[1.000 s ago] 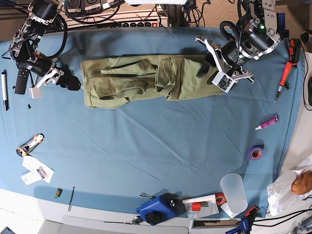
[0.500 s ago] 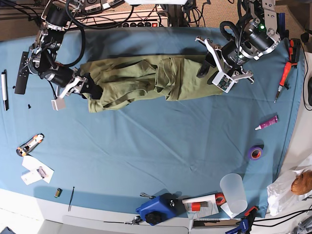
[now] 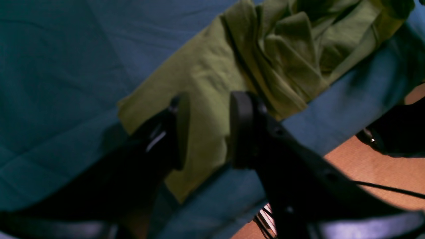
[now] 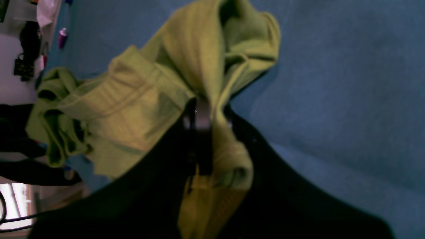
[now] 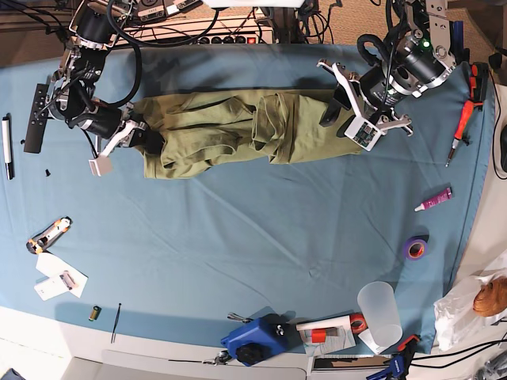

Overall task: Layout the t-shirt on the table in an organized manner, then fold the t-shirt properly
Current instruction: 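Grasp the other strip end with the right gripper and lift it, then fold the held end over onto the bundle with the right gripper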

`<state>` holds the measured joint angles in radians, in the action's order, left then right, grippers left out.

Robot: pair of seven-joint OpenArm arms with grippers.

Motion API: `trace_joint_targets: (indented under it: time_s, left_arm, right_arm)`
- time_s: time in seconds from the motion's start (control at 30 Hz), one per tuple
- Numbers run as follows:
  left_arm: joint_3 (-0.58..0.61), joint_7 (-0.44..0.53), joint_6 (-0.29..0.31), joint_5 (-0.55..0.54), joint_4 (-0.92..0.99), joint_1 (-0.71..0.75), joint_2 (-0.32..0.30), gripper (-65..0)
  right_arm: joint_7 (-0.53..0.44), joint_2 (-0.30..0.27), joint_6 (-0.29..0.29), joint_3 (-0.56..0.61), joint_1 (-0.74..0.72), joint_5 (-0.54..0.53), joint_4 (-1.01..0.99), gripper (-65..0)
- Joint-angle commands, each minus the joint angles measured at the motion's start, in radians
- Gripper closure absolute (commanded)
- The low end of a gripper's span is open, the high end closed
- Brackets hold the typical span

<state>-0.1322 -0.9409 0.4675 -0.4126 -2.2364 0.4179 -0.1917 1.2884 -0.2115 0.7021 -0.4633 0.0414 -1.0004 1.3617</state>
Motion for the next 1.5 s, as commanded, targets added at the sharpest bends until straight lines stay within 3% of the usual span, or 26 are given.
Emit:
trace_joint_targets:
  time_s: [0.0, 0.37, 0.53, 0.67, 0.87, 1.03, 1.2, 1.47]
  left_arm:
    - [-0.002, 0.022, 0.0, -0.014, -0.018, -0.002, -0.002, -21.3]
    - [-0.002, 0.021, 0.0, -0.046, -0.018, -0.003, -0.002, -21.3]
    - [-0.002, -0.003, -0.017, -0.06, -0.018, -0.005, -0.002, -21.3]
    - [-0.002, -0.037, -0.116, -0.009, -0.018, -0.005, -0.002, -20.7]
    - [-0.011, -0.047, -0.243, 0.142, -0.018, -0.005, -0.003, -19.3]
    - [-0.089, -0.072, -0.248, 0.152, -0.018, -0.005, -0.003, -19.3]
    - [-0.274, -0.072, -0.295, 0.138, -0.018, -0.005, -0.003, -19.3]
    - [-0.491, -0.076, -0.231, -0.011, -0.018, -0.002, -0.005, -19.3]
  right_arm:
    - [-0.023, -0.019, -0.004, -0.002, -0.012, 0.049, 0.013, 0.0]
    - [-0.14, -0.145, -0.006, -0.102, -0.172, 0.323, 0.014, 0.0]
    - [-0.111, -0.192, -0.029, -0.101, -0.189, 0.37, 0.096, 0.0]
    - [-0.057, -0.166, -0.029, -0.1, -0.142, 0.346, 0.287, 0.0]
    - [-0.07, -0.108, -0.03, -0.058, -0.024, 0.335, 0.525, 0.0]
    - [-0.101, -0.055, -0.029, 0.027, 0.029, 0.335, 0.615, 0.0]
    - [-0.12, -0.021, -0.029, 0.134, 0.036, 0.335, 0.661, 0.0]
    - [-0.11, -0.013, -0.029, 0.329, 0.037, 0.335, 0.745, 0.0]
